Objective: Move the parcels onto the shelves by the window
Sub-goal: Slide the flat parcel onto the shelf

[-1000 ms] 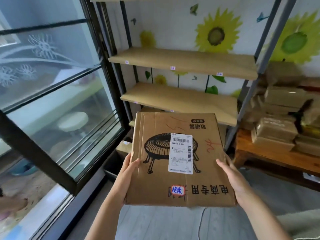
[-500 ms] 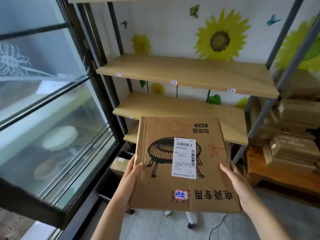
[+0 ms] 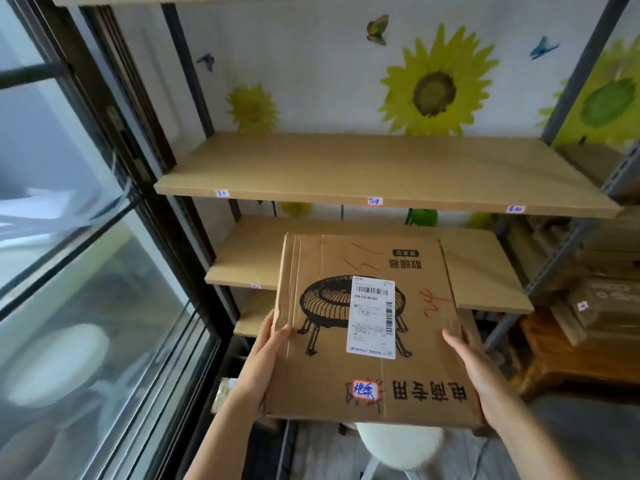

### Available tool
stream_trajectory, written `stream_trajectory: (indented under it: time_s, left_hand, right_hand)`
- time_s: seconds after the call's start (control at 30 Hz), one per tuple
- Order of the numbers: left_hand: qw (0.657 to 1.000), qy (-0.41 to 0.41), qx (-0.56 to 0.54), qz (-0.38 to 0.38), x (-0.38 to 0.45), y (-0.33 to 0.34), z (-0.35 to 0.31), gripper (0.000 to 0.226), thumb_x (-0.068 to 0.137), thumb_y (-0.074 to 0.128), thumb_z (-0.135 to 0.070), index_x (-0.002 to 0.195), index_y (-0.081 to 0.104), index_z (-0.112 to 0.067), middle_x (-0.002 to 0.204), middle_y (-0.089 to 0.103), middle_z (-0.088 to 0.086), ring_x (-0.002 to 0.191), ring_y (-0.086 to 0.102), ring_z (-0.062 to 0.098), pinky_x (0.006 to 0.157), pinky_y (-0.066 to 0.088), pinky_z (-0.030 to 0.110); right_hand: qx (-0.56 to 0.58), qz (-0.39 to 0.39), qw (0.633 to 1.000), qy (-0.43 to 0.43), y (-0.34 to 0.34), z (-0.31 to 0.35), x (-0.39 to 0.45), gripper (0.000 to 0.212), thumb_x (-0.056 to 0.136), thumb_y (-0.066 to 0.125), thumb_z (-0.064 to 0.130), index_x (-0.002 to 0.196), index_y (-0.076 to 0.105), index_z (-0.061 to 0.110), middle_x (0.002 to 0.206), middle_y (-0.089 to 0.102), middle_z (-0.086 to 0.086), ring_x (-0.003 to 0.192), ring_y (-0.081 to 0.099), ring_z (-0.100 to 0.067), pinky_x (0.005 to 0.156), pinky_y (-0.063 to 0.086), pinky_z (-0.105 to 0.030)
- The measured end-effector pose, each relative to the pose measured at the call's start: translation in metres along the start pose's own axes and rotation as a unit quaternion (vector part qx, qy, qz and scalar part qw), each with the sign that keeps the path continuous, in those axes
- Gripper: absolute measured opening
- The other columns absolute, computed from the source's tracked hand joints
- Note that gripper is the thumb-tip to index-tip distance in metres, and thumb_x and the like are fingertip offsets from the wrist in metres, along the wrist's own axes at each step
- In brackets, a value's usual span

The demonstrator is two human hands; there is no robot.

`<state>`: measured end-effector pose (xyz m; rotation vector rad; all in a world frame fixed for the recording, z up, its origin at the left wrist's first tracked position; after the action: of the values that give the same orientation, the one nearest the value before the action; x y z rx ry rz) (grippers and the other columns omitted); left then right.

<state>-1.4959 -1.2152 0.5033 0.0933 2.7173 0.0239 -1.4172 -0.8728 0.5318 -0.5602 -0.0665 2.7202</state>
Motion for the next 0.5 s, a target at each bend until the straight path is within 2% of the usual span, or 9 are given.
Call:
stream_trajectory:
  time_s: [0.1,0.13,0.2,0.27,0.37,0.5]
  left_hand:
    - [0.999,-0.001,0.012,0.033,0.032,-0.025,-0.017,0.054,0.092,0.061,-0.055,0.143,0.043,-0.057,0.131,0.070,0.005,0.113,0.071,0.032,0.098,0.055,0.060]
    - [0.999,-0.002,0.013,0.042,0.040,-0.033,-0.022,0.053,0.094,0.060,-0.053,0.144,0.043,-0.056,0.130,0.070,0.005,0.113,0.071,0.032,0.098,0.055,0.060]
    - [0.998,-0.008,0.014,0.053,0.057,-0.048,-0.027,0.054,0.092,0.061,-0.054,0.143,0.043,-0.056,0.129,0.070,0.006,0.114,0.070,0.033,0.099,0.054,0.060]
    - [0.998,-0.013,0.013,0.065,0.070,-0.060,-0.031,0.065,0.079,0.067,-0.064,0.140,0.045,-0.059,0.132,0.069,0.004,0.118,0.068,0.033,0.102,0.052,0.060]
    - [0.997,-0.017,0.012,0.073,0.086,-0.073,-0.032,0.082,0.065,0.070,-0.073,0.141,0.044,-0.061,0.135,0.068,0.003,0.120,0.067,0.032,0.103,0.051,0.060]
    - [0.997,-0.023,0.007,0.077,0.099,-0.083,-0.032,0.071,0.066,0.070,-0.072,0.134,0.048,-0.065,0.133,0.069,0.002,0.121,0.066,0.032,0.104,0.050,0.060]
  right_hand:
    - [0.025,-0.015,1.000,0.010,0.031,0.000,0.013,0.065,0.090,0.053,0.056,0.150,0.037,0.035,0.124,0.064,-0.004,0.111,0.060,-0.029,0.102,0.046,-0.055]
    - [0.027,-0.025,0.999,0.022,0.041,0.002,0.014,0.063,0.091,0.054,0.053,0.149,0.039,0.033,0.117,0.065,-0.003,0.106,0.061,-0.028,0.098,0.048,-0.051]
    - [0.053,-0.041,0.998,0.020,0.060,0.009,0.016,0.053,0.097,0.053,0.043,0.147,0.042,0.028,0.102,0.064,0.001,0.092,0.060,-0.022,0.077,0.048,-0.038]
    - [0.061,-0.052,0.996,0.035,0.075,0.013,0.018,0.050,0.098,0.053,0.040,0.145,0.043,0.025,0.100,0.065,0.000,0.089,0.061,-0.022,0.067,0.043,-0.033]
    - [0.061,-0.046,0.996,0.049,0.091,0.013,0.025,0.056,0.097,0.052,0.046,0.149,0.041,0.029,0.110,0.067,-0.001,0.099,0.063,-0.025,0.072,0.046,-0.034]
    - [0.073,-0.053,0.995,0.043,0.105,0.019,0.032,0.052,0.097,0.053,0.043,0.146,0.043,0.027,0.107,0.066,0.002,0.097,0.062,-0.023,0.078,0.048,-0.036]
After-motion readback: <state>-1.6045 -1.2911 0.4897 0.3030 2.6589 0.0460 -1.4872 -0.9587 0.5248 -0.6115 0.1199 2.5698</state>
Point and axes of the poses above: each hand's wrist, its own x-axis towards the middle knuckle, its own y-axis out of the palm, z = x × y, the point moved 6 cm from there along x, towards the middle knuckle
